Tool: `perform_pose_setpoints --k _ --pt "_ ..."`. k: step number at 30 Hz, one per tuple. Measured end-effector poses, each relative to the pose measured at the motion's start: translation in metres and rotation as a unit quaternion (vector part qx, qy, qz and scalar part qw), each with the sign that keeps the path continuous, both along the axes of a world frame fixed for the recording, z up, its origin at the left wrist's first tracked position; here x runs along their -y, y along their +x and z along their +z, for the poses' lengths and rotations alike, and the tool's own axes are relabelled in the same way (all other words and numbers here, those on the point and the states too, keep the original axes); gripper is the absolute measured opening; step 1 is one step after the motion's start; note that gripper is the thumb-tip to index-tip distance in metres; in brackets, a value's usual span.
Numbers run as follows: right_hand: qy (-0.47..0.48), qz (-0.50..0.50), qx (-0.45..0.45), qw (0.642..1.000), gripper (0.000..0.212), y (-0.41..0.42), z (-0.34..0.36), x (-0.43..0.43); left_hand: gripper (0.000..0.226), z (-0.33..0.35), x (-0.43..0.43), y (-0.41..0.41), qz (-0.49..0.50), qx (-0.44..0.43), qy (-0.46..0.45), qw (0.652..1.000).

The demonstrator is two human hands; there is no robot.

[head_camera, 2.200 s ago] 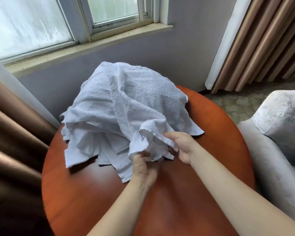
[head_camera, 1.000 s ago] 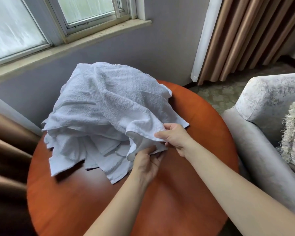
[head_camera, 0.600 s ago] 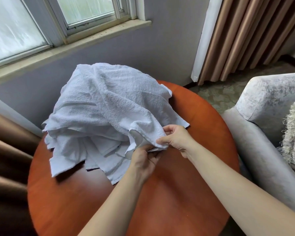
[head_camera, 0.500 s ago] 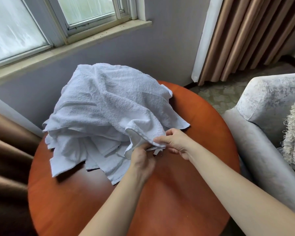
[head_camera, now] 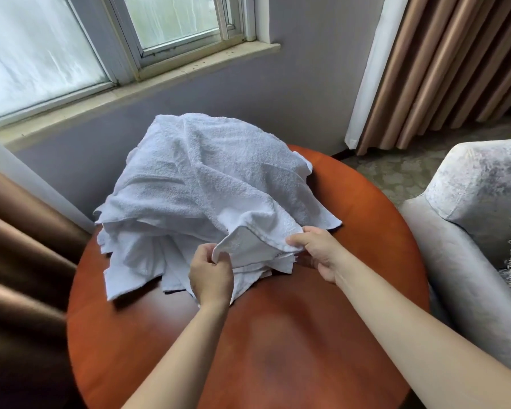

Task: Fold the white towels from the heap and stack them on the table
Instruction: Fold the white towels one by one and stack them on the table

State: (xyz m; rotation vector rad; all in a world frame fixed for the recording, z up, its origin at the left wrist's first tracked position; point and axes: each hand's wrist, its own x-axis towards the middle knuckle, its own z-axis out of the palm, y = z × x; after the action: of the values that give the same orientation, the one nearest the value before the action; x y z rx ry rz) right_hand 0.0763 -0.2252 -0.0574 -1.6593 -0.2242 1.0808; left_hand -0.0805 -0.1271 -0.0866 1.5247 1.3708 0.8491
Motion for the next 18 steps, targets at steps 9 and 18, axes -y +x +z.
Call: perform_pose_setpoints --k 9,18 --pt "0.093 -0.220 -0.094 0.966 0.028 -0.023 -0.004 -0.004 0.023 -0.017 0.010 -0.033 -0.098 0.096 0.167 0.976" --pt "0.097 -0.245 -0.141 0.954 0.024 -0.064 -0.019 0.009 0.059 -0.018 0.016 -0.071 -0.121 0.077 0.054 0.988"
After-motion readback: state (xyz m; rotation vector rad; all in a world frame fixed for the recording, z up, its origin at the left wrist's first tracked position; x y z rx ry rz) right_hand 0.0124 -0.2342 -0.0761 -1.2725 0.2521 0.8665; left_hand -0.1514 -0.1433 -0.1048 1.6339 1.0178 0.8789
